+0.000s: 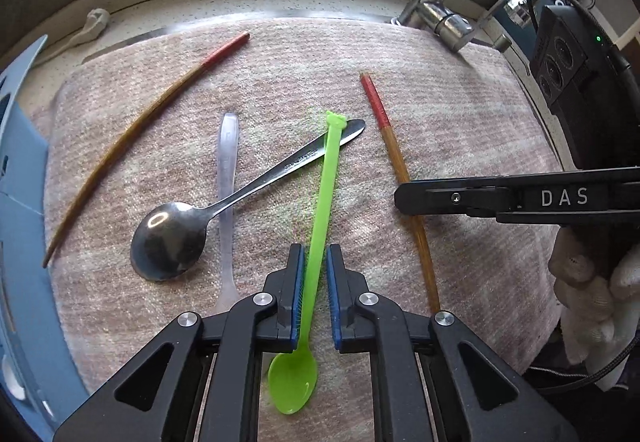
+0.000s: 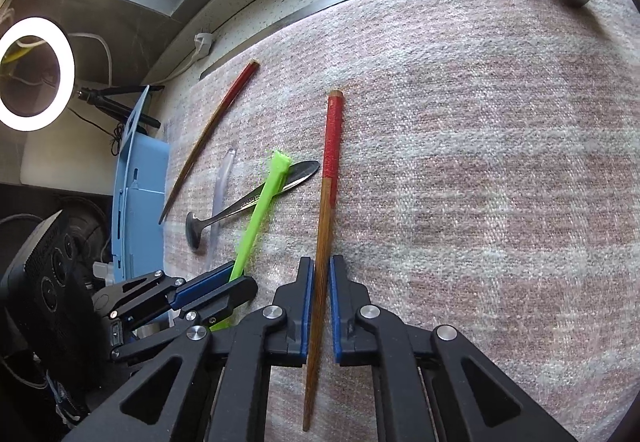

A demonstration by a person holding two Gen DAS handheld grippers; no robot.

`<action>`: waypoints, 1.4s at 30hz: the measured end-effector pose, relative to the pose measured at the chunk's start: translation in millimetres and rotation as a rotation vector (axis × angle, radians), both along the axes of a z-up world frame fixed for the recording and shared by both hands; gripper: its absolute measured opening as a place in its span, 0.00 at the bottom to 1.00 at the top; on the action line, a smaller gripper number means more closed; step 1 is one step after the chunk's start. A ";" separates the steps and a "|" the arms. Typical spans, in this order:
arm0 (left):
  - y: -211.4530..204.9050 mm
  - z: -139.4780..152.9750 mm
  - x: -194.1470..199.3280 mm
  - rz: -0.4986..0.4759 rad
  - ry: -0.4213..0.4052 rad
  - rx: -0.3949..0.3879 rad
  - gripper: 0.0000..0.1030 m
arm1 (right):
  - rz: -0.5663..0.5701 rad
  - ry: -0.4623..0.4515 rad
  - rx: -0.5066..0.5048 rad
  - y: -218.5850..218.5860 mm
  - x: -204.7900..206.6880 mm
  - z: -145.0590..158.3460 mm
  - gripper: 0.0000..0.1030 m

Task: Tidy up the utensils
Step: 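Close the right tool on the lime-green spoon handle, then lift the chopstick and carry it over the blue basket with the right tool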

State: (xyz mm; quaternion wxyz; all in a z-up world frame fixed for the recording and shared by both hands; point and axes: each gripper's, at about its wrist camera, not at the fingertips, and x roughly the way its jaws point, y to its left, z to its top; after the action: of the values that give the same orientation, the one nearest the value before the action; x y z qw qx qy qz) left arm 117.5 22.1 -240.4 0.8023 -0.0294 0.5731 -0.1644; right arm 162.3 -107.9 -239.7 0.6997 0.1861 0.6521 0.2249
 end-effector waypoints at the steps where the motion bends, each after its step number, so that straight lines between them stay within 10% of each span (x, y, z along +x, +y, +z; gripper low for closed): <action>1: 1.8 -0.2 -0.7 0.016 0.002 -0.024 0.08 | -0.002 -0.002 -0.002 0.1 -0.1 0.5 0.07; 23: 43.6 60.6 -29.7 0.073 -0.148 -0.103 0.05 | -0.069 -0.075 0.078 -14.8 4.6 49.1 0.06; 42: 124.2 97.8 -60.5 0.239 -0.259 -0.100 0.04 | 0.071 -0.162 0.116 69.3 11.5 91.3 0.06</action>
State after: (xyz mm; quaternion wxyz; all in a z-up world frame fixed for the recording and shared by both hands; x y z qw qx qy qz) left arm 57.0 146.2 -142.6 0.8808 -0.1156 0.4485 -0.0986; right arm 173.8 -38.6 -148.4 0.7298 0.1841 0.5854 0.3014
